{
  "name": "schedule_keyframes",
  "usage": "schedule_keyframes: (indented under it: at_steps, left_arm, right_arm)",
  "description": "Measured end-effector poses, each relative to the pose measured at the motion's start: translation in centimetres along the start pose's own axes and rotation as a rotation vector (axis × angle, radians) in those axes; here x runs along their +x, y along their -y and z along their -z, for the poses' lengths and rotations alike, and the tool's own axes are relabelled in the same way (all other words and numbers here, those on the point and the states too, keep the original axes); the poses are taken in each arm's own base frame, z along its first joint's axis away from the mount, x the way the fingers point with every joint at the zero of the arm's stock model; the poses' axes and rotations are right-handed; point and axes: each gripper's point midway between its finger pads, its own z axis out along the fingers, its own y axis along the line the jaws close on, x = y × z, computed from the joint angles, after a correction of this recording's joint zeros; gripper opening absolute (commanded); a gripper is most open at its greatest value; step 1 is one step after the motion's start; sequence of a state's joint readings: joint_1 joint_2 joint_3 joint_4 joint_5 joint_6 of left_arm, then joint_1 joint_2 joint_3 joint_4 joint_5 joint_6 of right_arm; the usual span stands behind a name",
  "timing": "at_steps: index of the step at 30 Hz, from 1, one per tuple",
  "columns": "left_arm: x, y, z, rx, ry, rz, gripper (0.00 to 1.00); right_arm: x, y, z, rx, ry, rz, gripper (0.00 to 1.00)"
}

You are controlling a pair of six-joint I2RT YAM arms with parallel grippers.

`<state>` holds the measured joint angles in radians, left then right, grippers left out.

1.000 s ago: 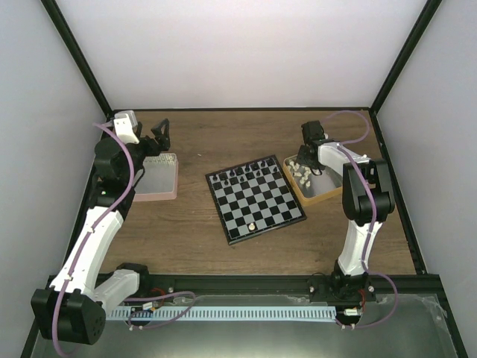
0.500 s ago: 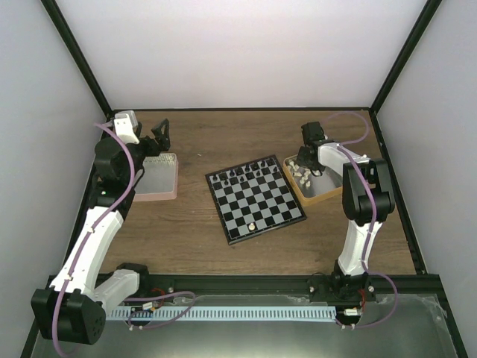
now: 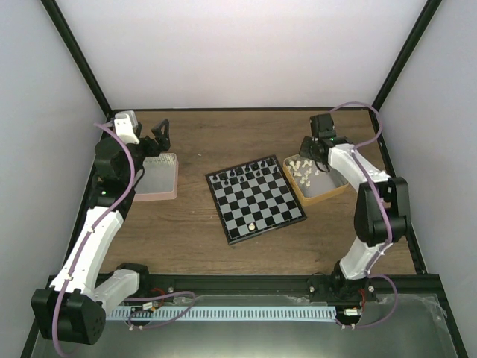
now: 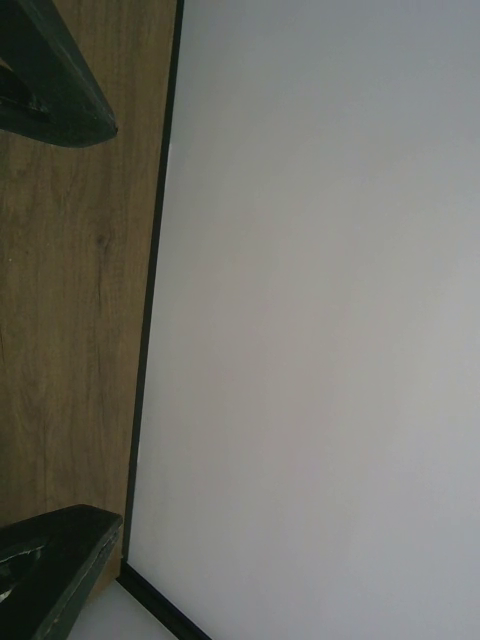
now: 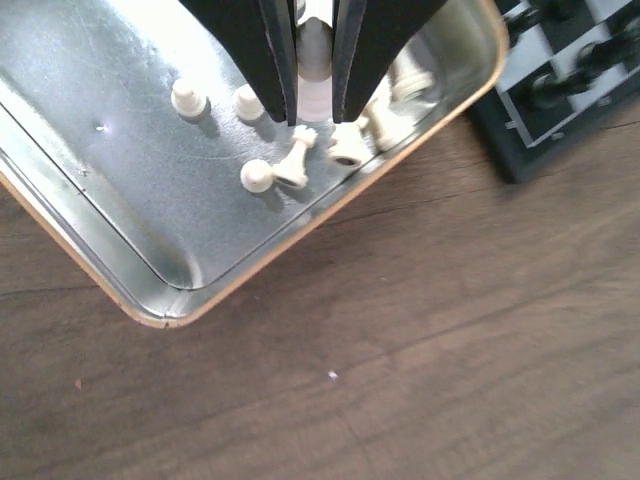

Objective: Set up the chess pieces on the board
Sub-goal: Pick up the chess piece from the storage box, then place the chess piece on the chessboard.

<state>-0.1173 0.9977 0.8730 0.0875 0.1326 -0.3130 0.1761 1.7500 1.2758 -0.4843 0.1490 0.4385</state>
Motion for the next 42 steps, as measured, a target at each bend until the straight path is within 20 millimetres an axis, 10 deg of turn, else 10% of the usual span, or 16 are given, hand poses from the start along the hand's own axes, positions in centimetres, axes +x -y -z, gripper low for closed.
schedule_keyframes:
  at_steps: [6, 19, 31, 42]
  left_arm:
    - [0.0, 0.0, 0.0, 0.000, 0.000, 0.000, 1.00]
    - [0.0, 0.0, 0.0, 0.003, -0.001, 0.000, 1.00]
    - [0.5, 0.2, 0.0, 0.021, -0.008, -0.003, 1.00]
    - [0.4, 0.5, -0.1, 0.037, 0.003, -0.009, 1.00]
  right_arm:
    - [-0.3, -0.8, 3.9, -0.085, 0.036, -0.004, 0.03]
    - [13.2, -6.5, 10.0, -0.173, -0.189, 0.168, 0.03]
    - [23.7, -4.9, 9.8, -0.073, -0.347, 0.281, 0.03]
    - [24.3, -5.4, 8.7, -0.081, -0.304, 0.279, 0.03]
